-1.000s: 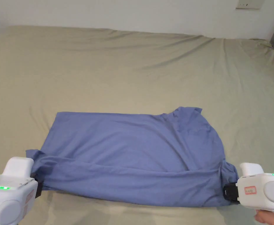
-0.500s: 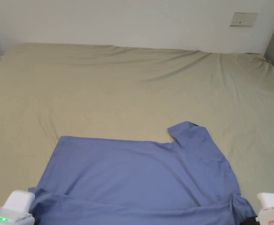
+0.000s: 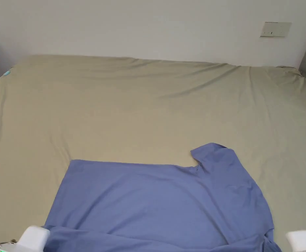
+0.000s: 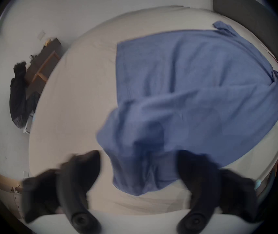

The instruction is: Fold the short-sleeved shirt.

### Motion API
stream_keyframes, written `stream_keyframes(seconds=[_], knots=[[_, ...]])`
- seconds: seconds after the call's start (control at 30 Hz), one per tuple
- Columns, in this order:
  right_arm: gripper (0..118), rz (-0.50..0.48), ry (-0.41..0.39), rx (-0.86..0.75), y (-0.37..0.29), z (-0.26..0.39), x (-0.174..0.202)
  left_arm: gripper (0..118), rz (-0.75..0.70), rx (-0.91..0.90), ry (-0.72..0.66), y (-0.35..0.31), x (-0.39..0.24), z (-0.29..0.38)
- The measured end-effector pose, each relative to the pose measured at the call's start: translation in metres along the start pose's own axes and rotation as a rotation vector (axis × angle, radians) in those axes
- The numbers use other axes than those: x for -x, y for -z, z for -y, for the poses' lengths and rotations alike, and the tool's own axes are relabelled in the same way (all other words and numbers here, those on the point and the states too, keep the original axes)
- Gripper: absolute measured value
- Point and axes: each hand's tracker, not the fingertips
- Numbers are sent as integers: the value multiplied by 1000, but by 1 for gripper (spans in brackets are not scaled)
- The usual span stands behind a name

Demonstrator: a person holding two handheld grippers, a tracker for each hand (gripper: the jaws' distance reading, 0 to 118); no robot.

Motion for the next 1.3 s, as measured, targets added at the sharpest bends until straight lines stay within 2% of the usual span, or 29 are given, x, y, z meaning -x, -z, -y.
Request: stream_keyframes(seconds=[0.03, 0.2, 0.37, 0.43, 0.47, 0.53, 0.57, 0.6, 0.63, 0.67, 0.7, 0.93, 1.03, 1.17, 1.27, 1.3], knots=[[97, 12, -4, -52, -17, -7, -2, 113, 9, -57, -26, -12, 2, -6], [97, 10, 28, -400, -105, -43, -3, 113, -43, -369, -129, -81, 8, -51], [97, 48, 41, -703, -181, -67, 35, 112, -35, -686, -239, -160, 2, -88], [93, 33, 32, -786, -199, -73, 51, 107, -9, -785, -270, -186, -5, -97], [86, 32, 31, -821, -203, -75, 59, 99, 0, -807, -275, -195, -9, -102], [40, 41, 9, -862, -203, -80, 72, 64, -11, -836, -256, -207, -21, -108], [15, 43, 0, -866, -202, -82, 78, 40, -17, -839, -248, -207, -27, -113], [6, 43, -7, -869, -201, -84, 85, 15, -28, -842, -235, -207, -33, -116], [5, 38, -13, -871, -198, -85, 90, 7, -26, -842, -222, -206, -38, -119], [2, 32, -17, -871, -195, -86, 94, 7, -22, -843, -211, -204, -43, -121], [2, 16, -23, -857, -193, -89, 97, 1, -12, -839, -198, -199, -48, -124], [2, 10, 2, -819, -164, -92, 96, 0, 17, -676, -99, -133, -65, -154], [2, 4, 15, -789, -148, -92, 90, 0, -42, -485, -55, -57, -58, -177], [2, -4, 52, -736, -125, -93, 76, 0, -1, -215, -91, 53, -29, -198], [1, 3, 62, -692, -108, -94, 65, 0, -28, -134, -121, 113, -5, -208], [2, 8, 68, -683, -104, -94, 62, 8, -28, -116, -116, 129, 3, -213]])
